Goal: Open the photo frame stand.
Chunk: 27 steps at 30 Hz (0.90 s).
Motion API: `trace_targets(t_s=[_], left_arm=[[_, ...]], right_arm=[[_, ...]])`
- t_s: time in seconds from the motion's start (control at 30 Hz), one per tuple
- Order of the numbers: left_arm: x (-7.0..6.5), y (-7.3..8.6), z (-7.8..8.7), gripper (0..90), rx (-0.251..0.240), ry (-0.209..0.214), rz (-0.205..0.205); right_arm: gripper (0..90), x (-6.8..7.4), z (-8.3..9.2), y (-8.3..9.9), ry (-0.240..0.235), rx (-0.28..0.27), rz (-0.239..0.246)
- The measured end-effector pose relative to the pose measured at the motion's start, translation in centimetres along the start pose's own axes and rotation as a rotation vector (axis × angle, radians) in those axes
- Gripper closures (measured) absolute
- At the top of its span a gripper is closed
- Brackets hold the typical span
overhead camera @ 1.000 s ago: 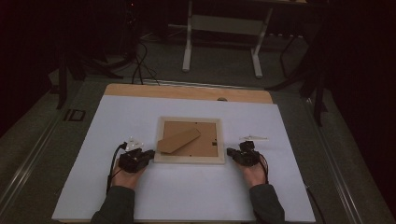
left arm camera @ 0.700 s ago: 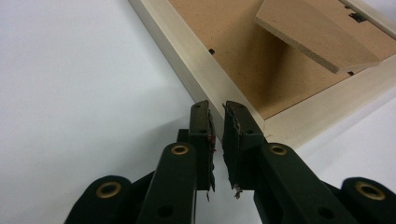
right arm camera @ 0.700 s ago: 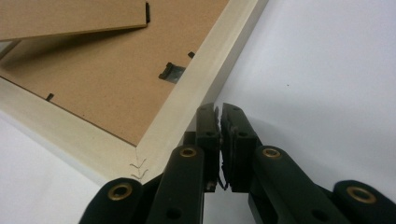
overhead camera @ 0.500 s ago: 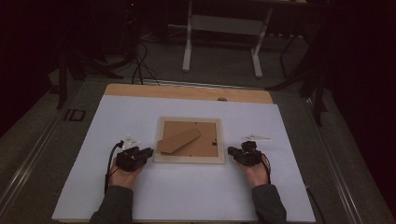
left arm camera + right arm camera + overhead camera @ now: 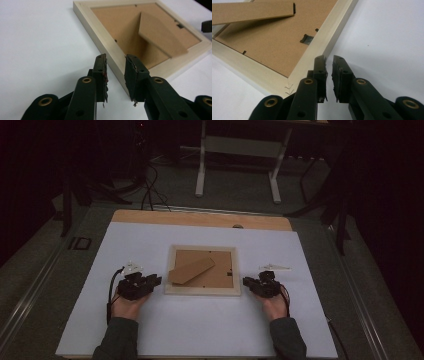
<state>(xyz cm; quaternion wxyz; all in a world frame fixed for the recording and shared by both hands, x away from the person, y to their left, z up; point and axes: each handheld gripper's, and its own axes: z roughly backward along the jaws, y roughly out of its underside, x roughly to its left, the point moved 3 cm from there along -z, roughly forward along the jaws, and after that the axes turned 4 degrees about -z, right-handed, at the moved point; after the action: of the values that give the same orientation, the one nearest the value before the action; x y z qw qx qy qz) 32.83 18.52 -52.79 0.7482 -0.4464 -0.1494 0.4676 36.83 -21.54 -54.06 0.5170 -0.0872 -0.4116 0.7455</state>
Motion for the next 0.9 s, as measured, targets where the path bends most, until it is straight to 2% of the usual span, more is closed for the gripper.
trace_targets(t_s=[0.03,0.13,0.37,0.47,0.53,0.7,0.77,0.87,0.9], left_arm=[[0.1,-0.5,0.3,68.6,-0.019,0.016,0.005],[0.0,-1.2,0.4,65.3,-0.023,0.033,-0.002],[-0.5,-3.7,0.8,64.0,-0.053,0.087,-0.019],[-0.7,-4.3,0.7,61.1,-0.059,0.093,-0.022],[-0.9,-5.1,0.3,60.3,-0.046,0.101,-0.037],[-1.0,-5.8,-0.5,56.6,-0.028,0.117,-0.028],[-1.0,-6.1,-0.9,56.2,-0.012,0.119,-0.028],[-1.3,-6.5,-1.7,56.2,0.035,0.126,-0.054],[-1.3,-6.5,-1.7,56.2,0.035,0.126,-0.054]], right_arm=[[80.9,-0.1,0.1,0.0,0.001,-0.003,-0.004],[80.8,-0.2,0.0,0.0,0.003,-0.001,-0.006],[78.7,0.2,-0.5,0.1,0.007,0.009,0.007],[78.0,0.2,-0.5,0.1,0.007,0.009,0.012],[77.4,0.2,-0.6,0.2,0.008,0.013,0.011],[76.5,0.2,-0.7,0.2,0.009,0.016,0.013],[76.4,0.2,-0.7,0.2,0.007,0.016,0.010],[76.2,0.2,-0.8,0.2,0.008,0.017,0.011],[76.2,0.2,-0.8,0.2,0.008,0.017,0.011]])
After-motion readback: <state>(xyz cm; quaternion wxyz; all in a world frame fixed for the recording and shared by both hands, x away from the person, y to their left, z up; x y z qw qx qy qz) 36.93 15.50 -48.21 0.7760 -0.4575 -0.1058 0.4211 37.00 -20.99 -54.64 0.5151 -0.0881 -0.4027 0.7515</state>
